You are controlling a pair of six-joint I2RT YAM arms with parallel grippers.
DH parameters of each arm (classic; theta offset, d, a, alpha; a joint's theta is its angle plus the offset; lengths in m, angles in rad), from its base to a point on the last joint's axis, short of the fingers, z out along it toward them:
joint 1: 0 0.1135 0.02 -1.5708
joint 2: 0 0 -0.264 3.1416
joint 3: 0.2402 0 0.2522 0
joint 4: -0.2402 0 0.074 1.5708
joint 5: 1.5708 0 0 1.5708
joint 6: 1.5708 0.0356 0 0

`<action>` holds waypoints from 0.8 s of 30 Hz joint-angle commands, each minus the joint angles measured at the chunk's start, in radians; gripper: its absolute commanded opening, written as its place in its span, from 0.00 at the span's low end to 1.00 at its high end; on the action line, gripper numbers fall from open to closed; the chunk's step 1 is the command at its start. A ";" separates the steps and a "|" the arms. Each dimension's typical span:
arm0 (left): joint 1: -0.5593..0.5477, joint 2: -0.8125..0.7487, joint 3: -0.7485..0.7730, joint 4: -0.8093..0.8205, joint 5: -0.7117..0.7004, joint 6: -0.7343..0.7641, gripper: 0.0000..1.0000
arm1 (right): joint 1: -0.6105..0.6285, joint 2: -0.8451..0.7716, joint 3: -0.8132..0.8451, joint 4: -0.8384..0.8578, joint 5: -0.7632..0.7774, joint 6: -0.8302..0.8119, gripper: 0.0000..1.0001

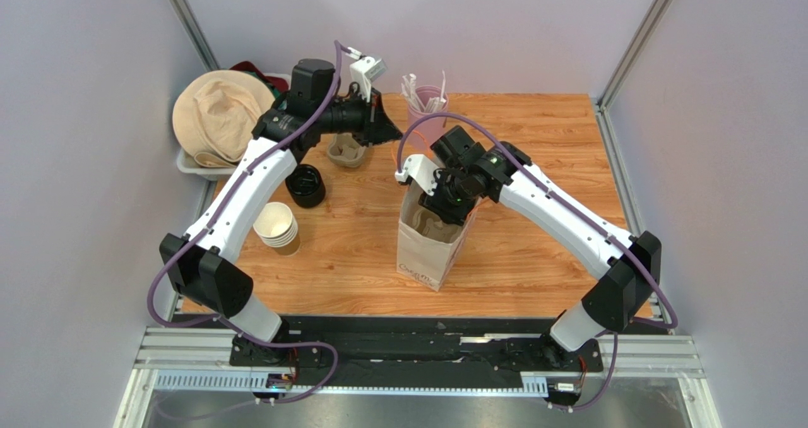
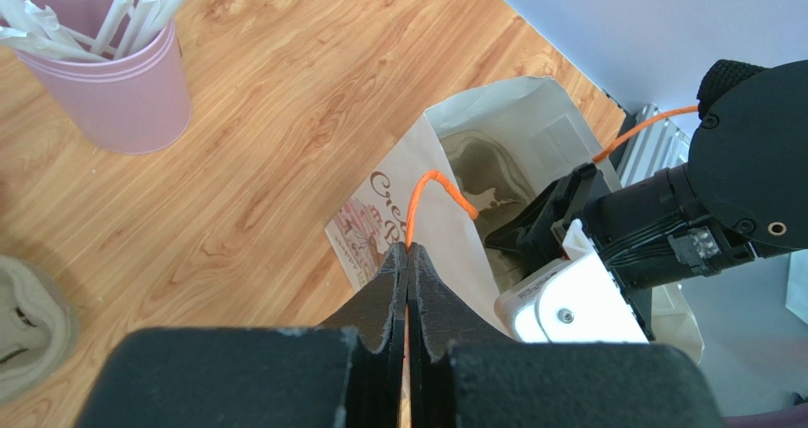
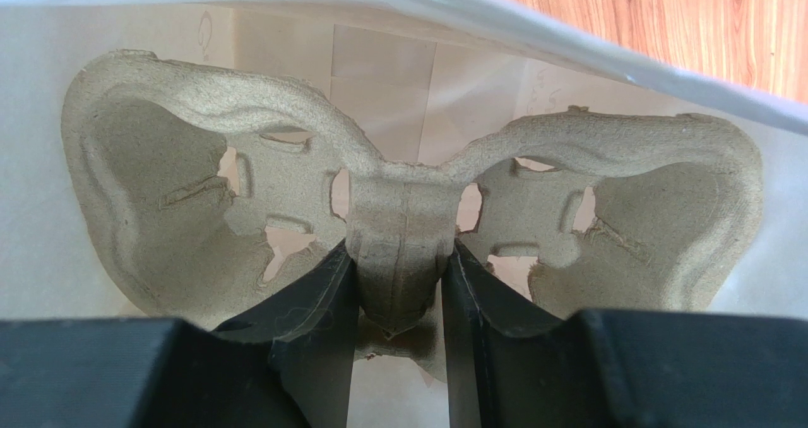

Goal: Pack the takeout coffee

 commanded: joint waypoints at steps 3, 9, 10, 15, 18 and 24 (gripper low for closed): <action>-0.001 -0.030 -0.020 0.020 -0.021 0.020 0.00 | -0.022 0.008 -0.014 0.053 -0.048 0.012 0.29; -0.001 -0.039 -0.031 0.026 -0.024 0.019 0.00 | -0.022 0.034 -0.039 0.070 -0.048 0.016 0.28; -0.001 -0.041 -0.034 0.027 -0.022 0.020 0.00 | -0.024 0.040 -0.039 0.070 -0.046 0.018 0.28; -0.001 -0.047 -0.037 0.035 -0.018 0.017 0.00 | -0.024 0.041 -0.037 0.069 -0.046 0.021 0.28; -0.001 -0.046 -0.043 0.040 -0.018 0.014 0.00 | -0.024 0.034 -0.036 0.067 -0.045 0.019 0.30; -0.001 -0.044 -0.045 0.044 -0.015 0.008 0.00 | -0.024 0.029 -0.030 0.046 -0.034 0.013 0.50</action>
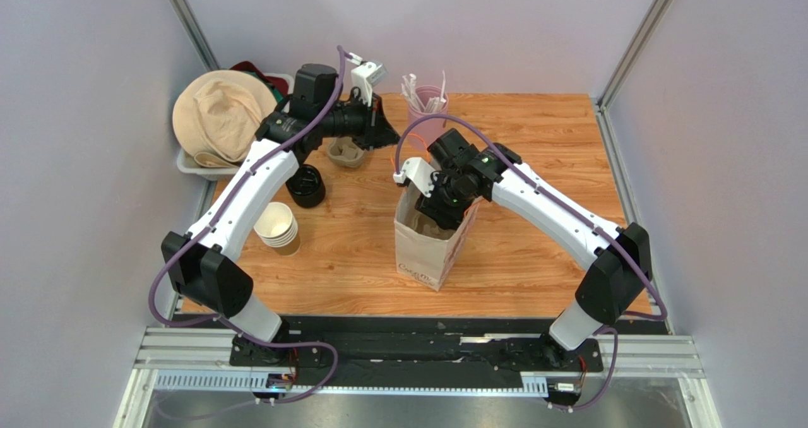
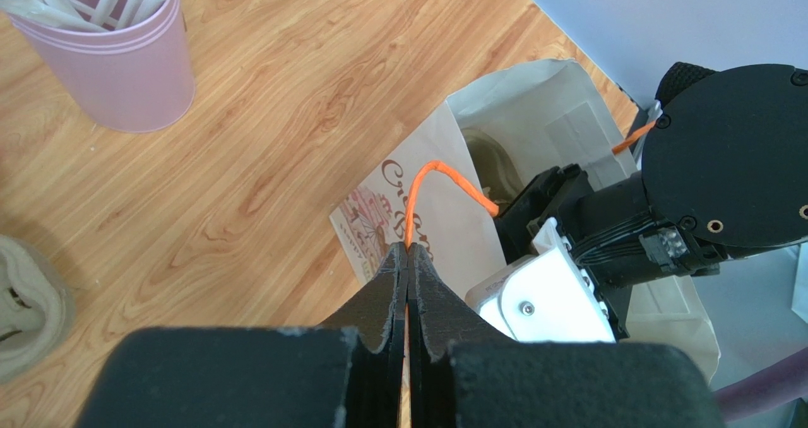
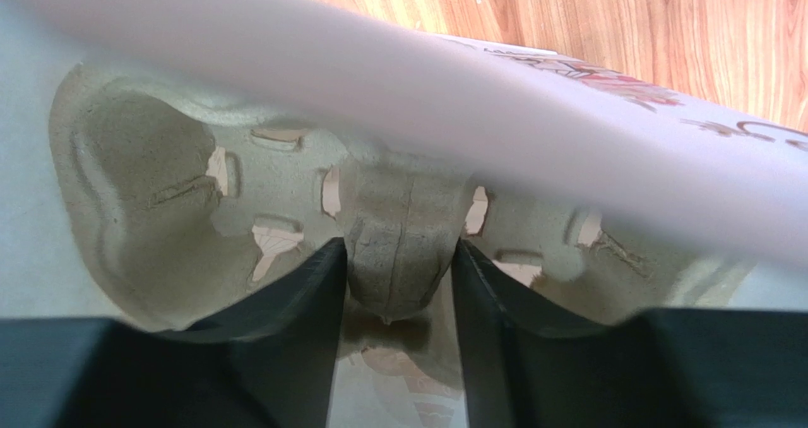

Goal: Pack the takeout coffee

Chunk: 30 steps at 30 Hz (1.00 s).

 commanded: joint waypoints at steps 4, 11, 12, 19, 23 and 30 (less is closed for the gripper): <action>-0.001 -0.046 -0.005 0.037 0.010 0.007 0.00 | -0.002 -0.022 0.025 -0.015 0.007 0.004 0.60; -0.001 -0.048 -0.006 0.038 0.008 0.009 0.00 | -0.002 -0.022 0.053 -0.044 0.007 -0.003 0.67; -0.001 -0.049 -0.006 0.038 0.008 0.007 0.00 | -0.002 -0.022 0.061 -0.052 0.007 -0.005 0.68; -0.001 -0.049 -0.005 0.039 0.010 0.007 0.00 | -0.002 -0.054 0.133 -0.084 0.021 -0.020 0.75; -0.001 -0.049 -0.005 0.039 0.016 0.006 0.00 | -0.002 -0.057 0.180 -0.112 0.018 -0.025 0.76; -0.001 -0.056 -0.010 0.044 0.025 0.006 0.00 | -0.002 -0.066 0.168 -0.116 0.010 -0.031 0.77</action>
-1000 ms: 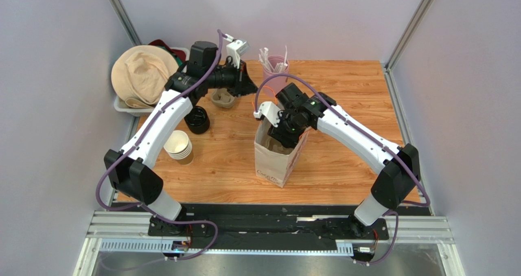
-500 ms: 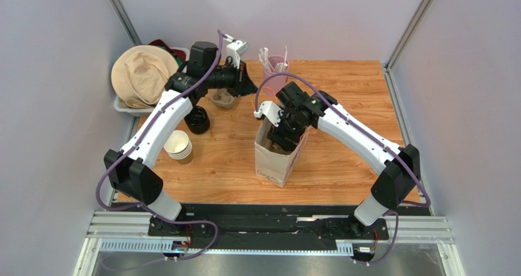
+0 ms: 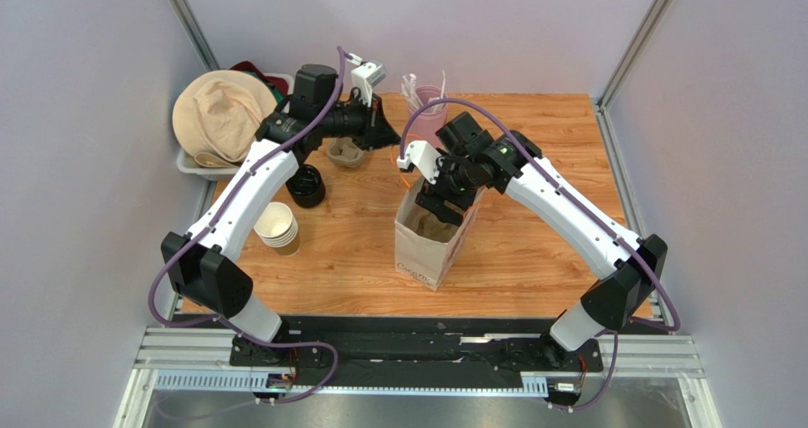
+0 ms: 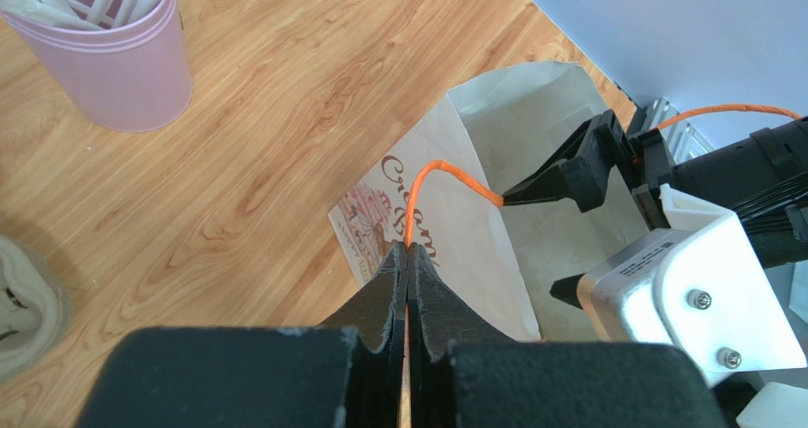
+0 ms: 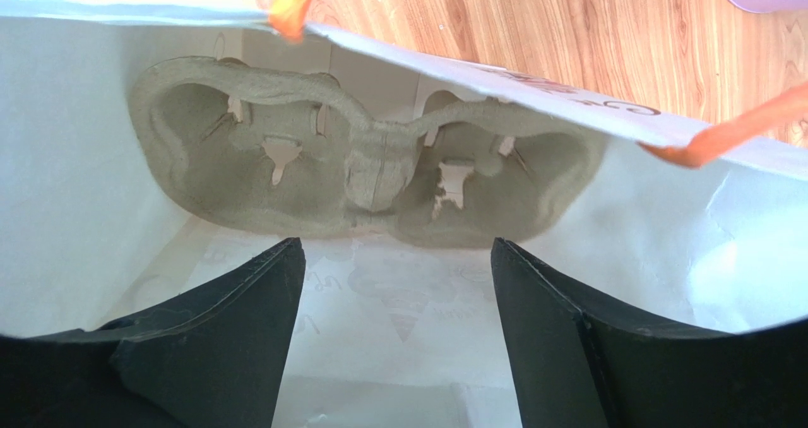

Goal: Pack the takeout coffee

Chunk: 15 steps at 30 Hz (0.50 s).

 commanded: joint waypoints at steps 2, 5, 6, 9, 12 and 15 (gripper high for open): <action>-0.001 -0.052 -0.007 0.044 0.024 0.005 0.00 | -0.001 -0.030 -0.027 0.003 0.003 -0.019 0.80; -0.001 -0.053 -0.009 0.045 0.028 0.002 0.00 | -0.001 -0.023 -0.058 0.016 -0.008 -0.022 0.97; -0.001 -0.053 -0.007 0.047 0.027 0.000 0.00 | -0.002 -0.023 -0.064 0.016 -0.023 -0.020 0.99; -0.001 -0.056 -0.009 0.045 0.027 0.002 0.00 | -0.002 -0.022 -0.056 0.012 -0.069 -0.020 0.99; -0.001 -0.058 -0.013 0.047 0.027 0.003 0.00 | -0.002 -0.023 -0.036 0.012 -0.060 -0.019 0.99; -0.001 -0.056 -0.013 0.047 0.025 0.005 0.00 | -0.004 -0.013 -0.003 0.007 -0.040 -0.022 0.99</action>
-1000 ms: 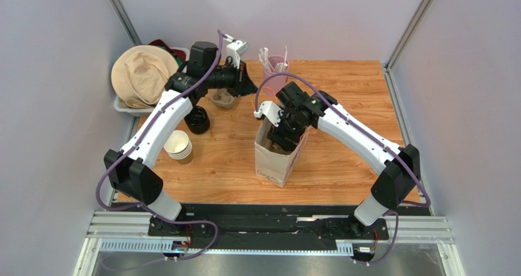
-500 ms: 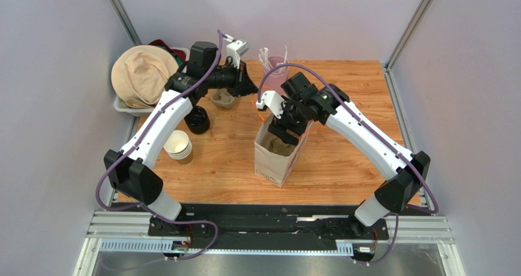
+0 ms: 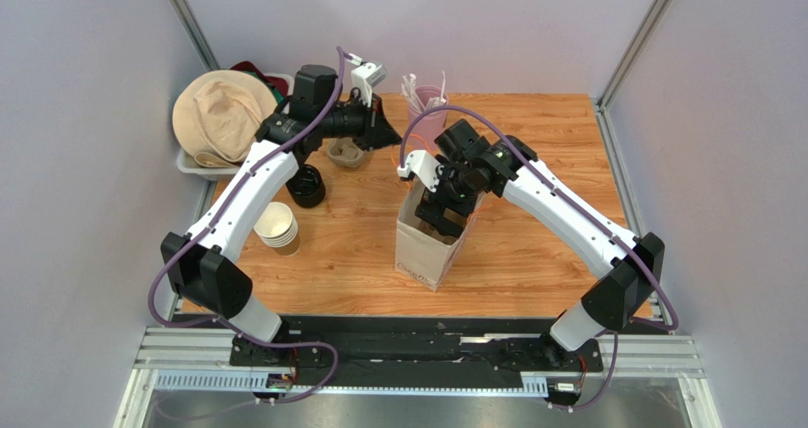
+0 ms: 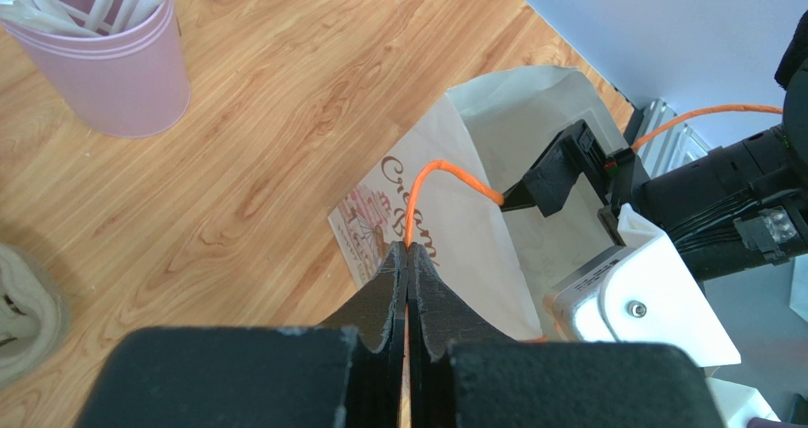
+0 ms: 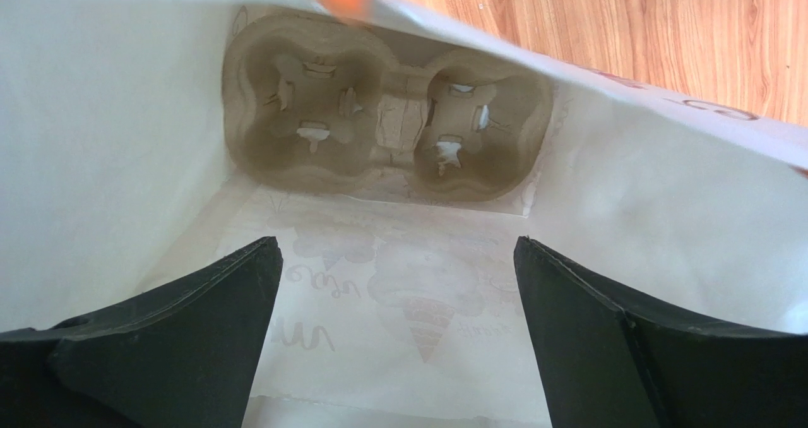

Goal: Pack the takeout coffee

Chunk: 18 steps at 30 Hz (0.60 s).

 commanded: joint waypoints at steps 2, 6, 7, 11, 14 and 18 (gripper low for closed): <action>-0.001 -0.051 0.000 0.029 0.018 0.003 0.00 | -0.002 -0.002 0.092 -0.004 0.012 -0.023 0.99; -0.001 -0.049 -0.001 0.029 0.016 0.005 0.00 | -0.002 -0.022 0.188 -0.029 0.032 -0.031 0.99; -0.001 -0.048 -0.003 0.028 0.016 0.006 0.00 | -0.001 -0.040 0.229 -0.033 0.035 -0.034 0.99; -0.001 -0.046 0.000 0.026 0.019 0.008 0.00 | -0.002 -0.097 0.316 -0.036 0.044 -0.046 0.99; -0.001 -0.042 0.008 0.020 0.025 0.009 0.01 | -0.002 -0.157 0.340 -0.041 0.055 -0.060 0.99; -0.001 -0.040 0.019 0.014 0.028 0.014 0.02 | -0.002 -0.252 0.269 -0.050 0.069 -0.118 0.99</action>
